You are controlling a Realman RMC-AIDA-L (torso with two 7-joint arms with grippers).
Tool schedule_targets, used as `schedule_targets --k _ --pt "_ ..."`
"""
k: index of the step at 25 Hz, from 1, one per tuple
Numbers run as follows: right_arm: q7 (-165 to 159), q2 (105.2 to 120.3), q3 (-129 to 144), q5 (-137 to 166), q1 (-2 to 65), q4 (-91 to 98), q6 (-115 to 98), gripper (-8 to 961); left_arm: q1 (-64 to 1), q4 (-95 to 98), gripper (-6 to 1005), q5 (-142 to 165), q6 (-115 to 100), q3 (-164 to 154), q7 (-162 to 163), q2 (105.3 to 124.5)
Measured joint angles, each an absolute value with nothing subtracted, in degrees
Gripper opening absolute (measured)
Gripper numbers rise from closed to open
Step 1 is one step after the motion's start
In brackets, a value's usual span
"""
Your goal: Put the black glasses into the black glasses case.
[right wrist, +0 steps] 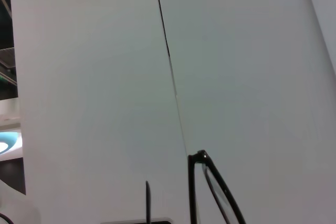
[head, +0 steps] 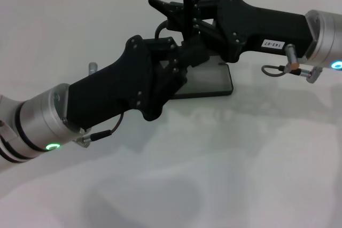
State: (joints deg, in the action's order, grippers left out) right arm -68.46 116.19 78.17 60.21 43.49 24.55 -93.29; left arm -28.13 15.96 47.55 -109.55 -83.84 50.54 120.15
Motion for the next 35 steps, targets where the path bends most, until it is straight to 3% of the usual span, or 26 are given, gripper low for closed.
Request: schedule_targets --k 35 --pt "-67.3 116.19 82.9 59.1 44.5 24.5 -87.1 107 -30.2 15.5 65 49.4 -109.0 -84.4 51.4 120.49"
